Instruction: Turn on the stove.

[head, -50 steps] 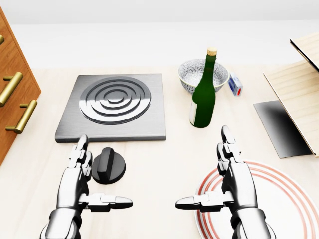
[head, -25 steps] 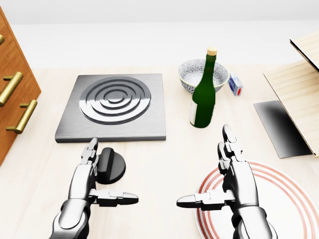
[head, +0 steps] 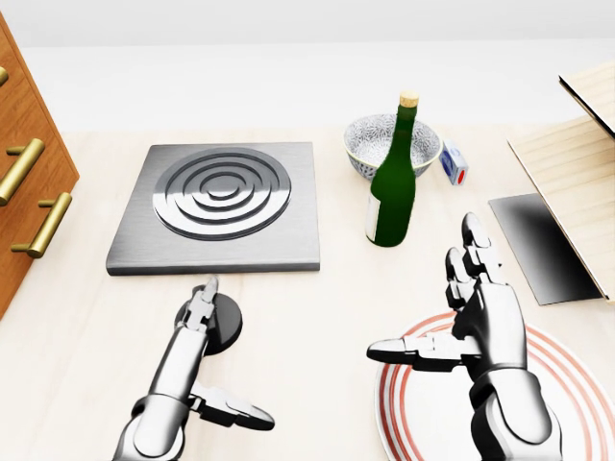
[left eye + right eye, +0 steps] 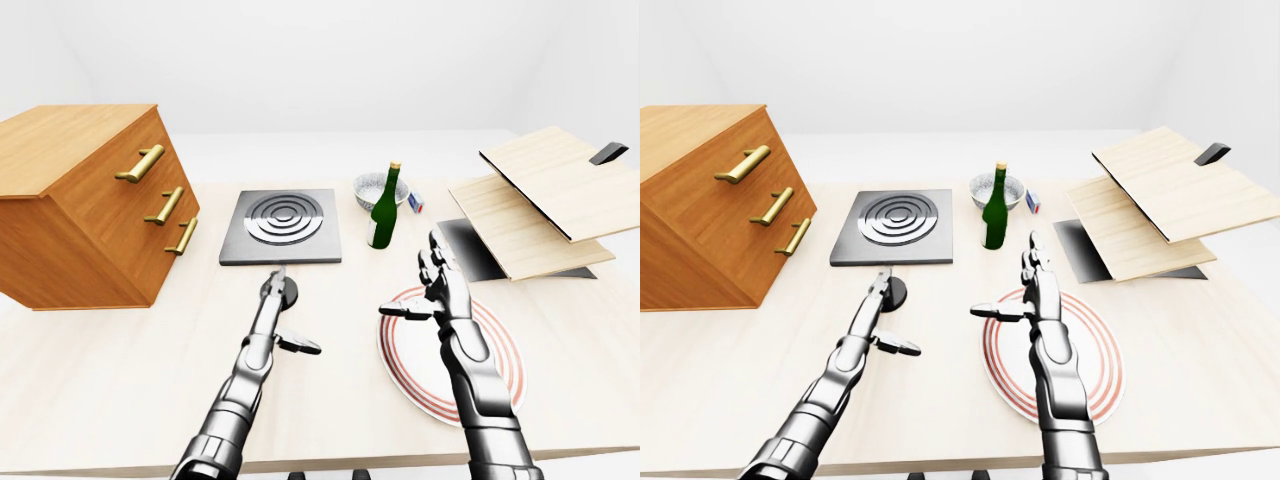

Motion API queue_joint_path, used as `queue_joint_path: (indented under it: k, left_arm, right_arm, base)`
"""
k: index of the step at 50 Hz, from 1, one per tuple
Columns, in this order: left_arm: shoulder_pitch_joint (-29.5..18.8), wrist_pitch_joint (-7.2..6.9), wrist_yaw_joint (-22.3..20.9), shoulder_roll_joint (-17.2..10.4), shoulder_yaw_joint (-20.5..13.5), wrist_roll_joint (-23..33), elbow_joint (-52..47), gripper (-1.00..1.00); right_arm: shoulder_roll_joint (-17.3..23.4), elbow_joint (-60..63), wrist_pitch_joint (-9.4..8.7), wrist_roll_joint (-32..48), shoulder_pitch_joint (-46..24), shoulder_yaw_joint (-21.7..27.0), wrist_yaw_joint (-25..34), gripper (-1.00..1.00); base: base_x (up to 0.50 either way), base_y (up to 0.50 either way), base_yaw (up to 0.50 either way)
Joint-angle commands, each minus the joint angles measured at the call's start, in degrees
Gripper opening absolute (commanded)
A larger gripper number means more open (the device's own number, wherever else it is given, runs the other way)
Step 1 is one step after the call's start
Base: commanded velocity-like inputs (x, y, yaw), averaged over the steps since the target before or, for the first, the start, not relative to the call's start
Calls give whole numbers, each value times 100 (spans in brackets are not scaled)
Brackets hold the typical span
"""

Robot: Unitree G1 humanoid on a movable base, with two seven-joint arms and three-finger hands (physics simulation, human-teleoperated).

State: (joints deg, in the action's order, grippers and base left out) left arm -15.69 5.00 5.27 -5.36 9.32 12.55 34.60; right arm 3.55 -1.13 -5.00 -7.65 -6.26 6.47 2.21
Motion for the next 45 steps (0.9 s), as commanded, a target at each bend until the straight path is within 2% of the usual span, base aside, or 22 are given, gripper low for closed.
queue_joint_path:
  k: [1, 5, 8, 12, 16, 20, 21, 22, 24, 25, 26, 28, 31, 35, 36, 37, 39, 40, 41, 43, 44, 45]
  left_arm:
    - [2192, 0, -55, 1503, 1054, 164, 763, 100]
    - [2230, 0, -117, 1511, 969, 390, 1585, 100]
    - [2575, 0, -232, 1442, 968, 423, 1210, 100]
    - [2947, 0, -292, 1374, 1260, 416, 542, 100]
    - [3013, 0, -259, 1347, 1658, 455, -66, 100]
    - [2698, 0, -230, 1347, 1817, 341, -689, 100]
    - [2474, 0, -232, 1393, 1748, 303, -819, 100]
    - [2028, 0, -192, 1507, 1499, 215, -816, 100]
    - [1619, 0, -353, 1617, 1300, 134, -835, 100]
    - [1395, 0, -261, 1703, 1169, 149, -861, 100]
    - [1452, 0, -273, 1718, 1238, 228, -1030, 100]
    - [1624, -163, -276, 1756, 1414, 278, -1335, 100]
    - [1909, -38, -184, 1750, 1822, 348, -1289, 100]
    - [2361, -215, -245, 1610, 2379, 222, -1730, 100]
    - [2513, -345, -256, 1540, 2594, 182, -1991, 100]
    - [2504, -371, -222, 1501, 2648, 133, -2023, 100]
    - [2628, -523, -91, 1364, 3005, 136, -2356, 100]
    - [2428, -696, -53, 1420, 3064, 207, -2506, 100]
    - [2282, -755, -9, 1437, 3031, 246, -2523, 100]
    - [1866, -967, -42, 1535, 2666, 313, -2561, 100]
    - [1237, -1000, -191, 1673, 2013, 257, -2718, 100]
    - [829, -1000, -282, 1805, 1550, 144, -2730, 100]
  right_arm:
    - [81, -147, 0, -159, -164, 88, -24, 100]
    - [58, -214, 0, -114, -176, 43, -39, 100]
    - [37, -268, 0, -83, -182, 12, -51, 100]
    - [8, -272, 0, -35, -143, -36, -62, 100]
    - [21, -297, 0, -51, -164, -11, -49, 100]
    - [24, -242, 0, -58, -136, -9, -39, 100]
    - [27, -242, 0, -63, -138, -5, -33, 100]
    - [38, -199, 0, -75, -128, 16, -37, 100]
    - [70, -140, 0, -140, -139, 76, -19, 100]
    - [112, -128, 0, -229, -185, 158, -1, 100]
    - [133, -160, 0, -263, -218, 184, 6, 100]
    - [164, -233, 0, -323, -285, 220, 5, 100]
    - [180, -282, 0, -352, -313, 218, -8, 100]
    - [201, -219, 0, -408, -294, 240, 3, 100]
    - [208, -286, 0, -414, -334, 249, 3, 100]
    - [210, -292, 0, -416, -337, 247, 2, 100]
    - [211, -385, 0, -415, -388, 242, -19, 100]
    - [215, -396, 0, -413, -394, 234, -18, 100]
    - [217, -377, 0, -420, -384, 232, -17, 100]
    - [217, -331, 0, -419, -344, 224, 2, 100]
    - [207, -274, 0, -414, -284, 206, 36, 100]
    - [197, -279, 0, -379, -274, 195, 26, 100]
  base:
    - [0, 0, 0]
    - [0, 0, 0]
    - [0, 0, 0]
    - [0, 0, 0]
    - [0, 0, 0]
    - [0, 0, 0]
    - [0, 0, 0]
    - [0, 0, 0]
    - [0, 0, 0]
    - [0, 0, 0]
    - [0, 0, 0]
    - [0, 0, 0]
    - [0, 0, 0]
    - [0, 0, 0]
    - [0, 0, 0]
    - [0, 0, 0]
    - [0, 0, 0]
    - [0, 0, 0]
    - [0, 0, 0]
    - [0, 0, 0]
    - [0, 0, 0]
    - [0, 0, 0]
